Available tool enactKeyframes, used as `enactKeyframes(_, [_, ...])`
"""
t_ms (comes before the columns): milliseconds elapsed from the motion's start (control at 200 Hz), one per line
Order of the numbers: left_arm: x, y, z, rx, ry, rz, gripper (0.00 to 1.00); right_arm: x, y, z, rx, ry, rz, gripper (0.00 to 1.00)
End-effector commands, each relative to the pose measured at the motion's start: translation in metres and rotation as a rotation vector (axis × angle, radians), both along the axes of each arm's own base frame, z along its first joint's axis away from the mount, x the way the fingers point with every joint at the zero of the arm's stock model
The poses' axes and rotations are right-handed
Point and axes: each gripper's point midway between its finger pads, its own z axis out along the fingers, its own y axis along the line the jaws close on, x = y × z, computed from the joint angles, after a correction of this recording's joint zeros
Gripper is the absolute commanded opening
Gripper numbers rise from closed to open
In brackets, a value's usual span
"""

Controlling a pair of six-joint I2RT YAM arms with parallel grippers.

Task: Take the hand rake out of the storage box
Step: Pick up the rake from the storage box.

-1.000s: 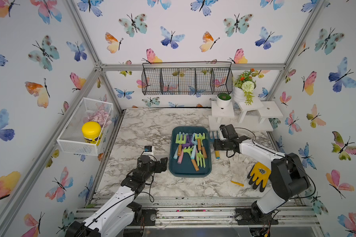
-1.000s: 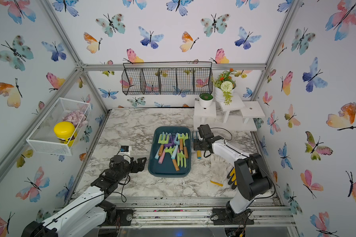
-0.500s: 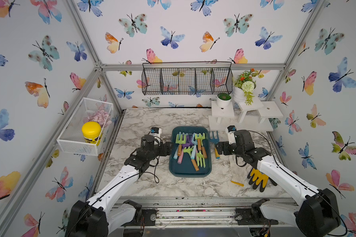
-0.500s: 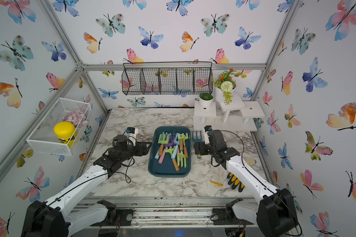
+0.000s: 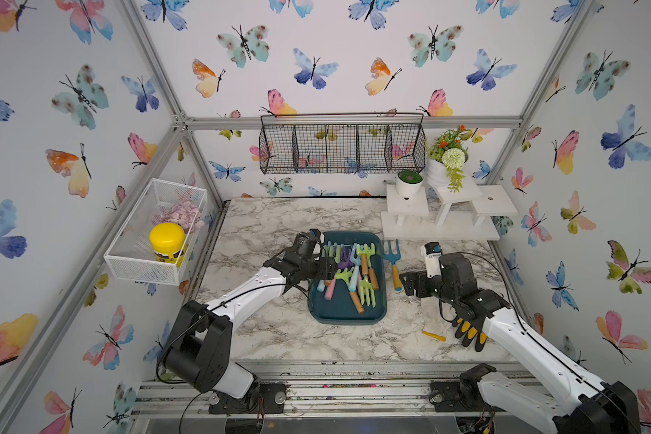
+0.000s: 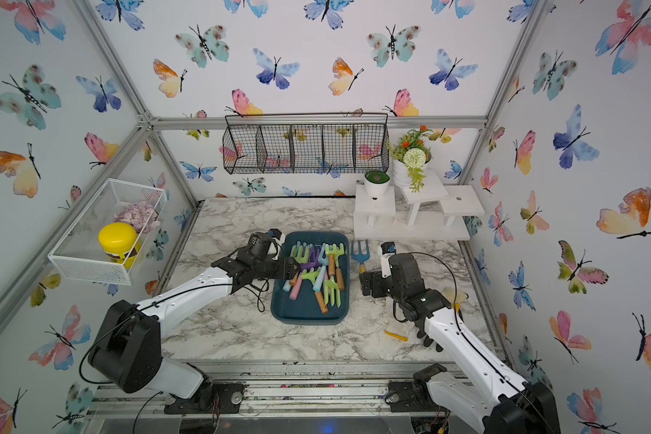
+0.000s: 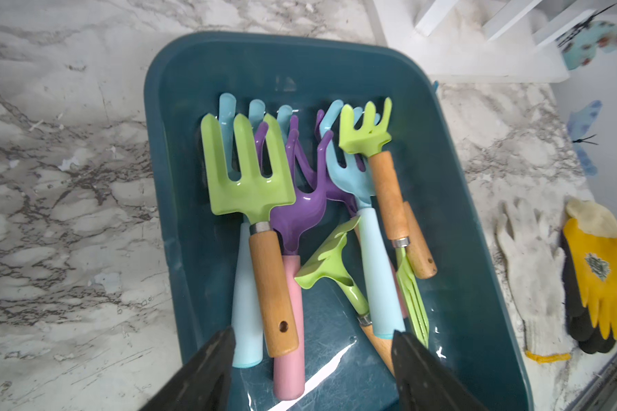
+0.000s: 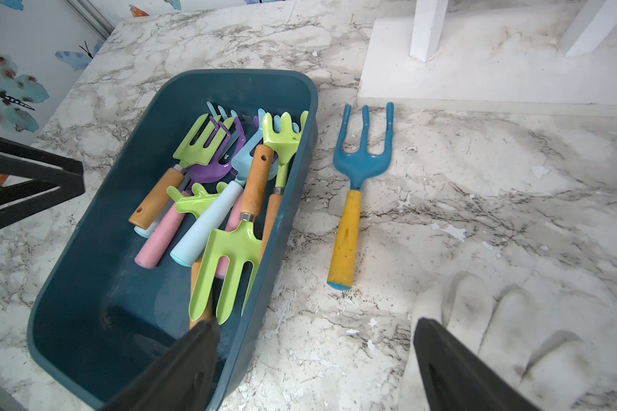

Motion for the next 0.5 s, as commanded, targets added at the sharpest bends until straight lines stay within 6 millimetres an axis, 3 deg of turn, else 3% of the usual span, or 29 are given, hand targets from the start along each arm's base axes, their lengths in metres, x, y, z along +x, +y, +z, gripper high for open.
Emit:
enactKeyframes(0, [0.005,0.008,-0.018,0.110,0.044,0.034,0.73,-0.002,0.000,-0.003,0.015,-0.011,0.002,0.92])
enactKeyframes(115, [0.009,0.007,-0.032,0.149,0.071,0.039,0.72,-0.005,0.005,-0.004,0.030,-0.013,0.035,0.98])
enactKeyframes(225, [0.012,0.006,-0.046,0.172,0.095,0.043,0.68,-0.008,0.013,-0.001,0.055,-0.018,0.082,0.98])
enactKeyframes(420, [0.020,0.000,-0.060,0.204,0.108,0.048,0.53,-0.010,0.016,-0.004,0.064,-0.011,0.105,0.97])
enactKeyframes(496, [0.024,-0.002,-0.065,0.211,0.116,0.048,0.52,-0.011,0.018,-0.003,0.069,-0.011,0.114,0.95])
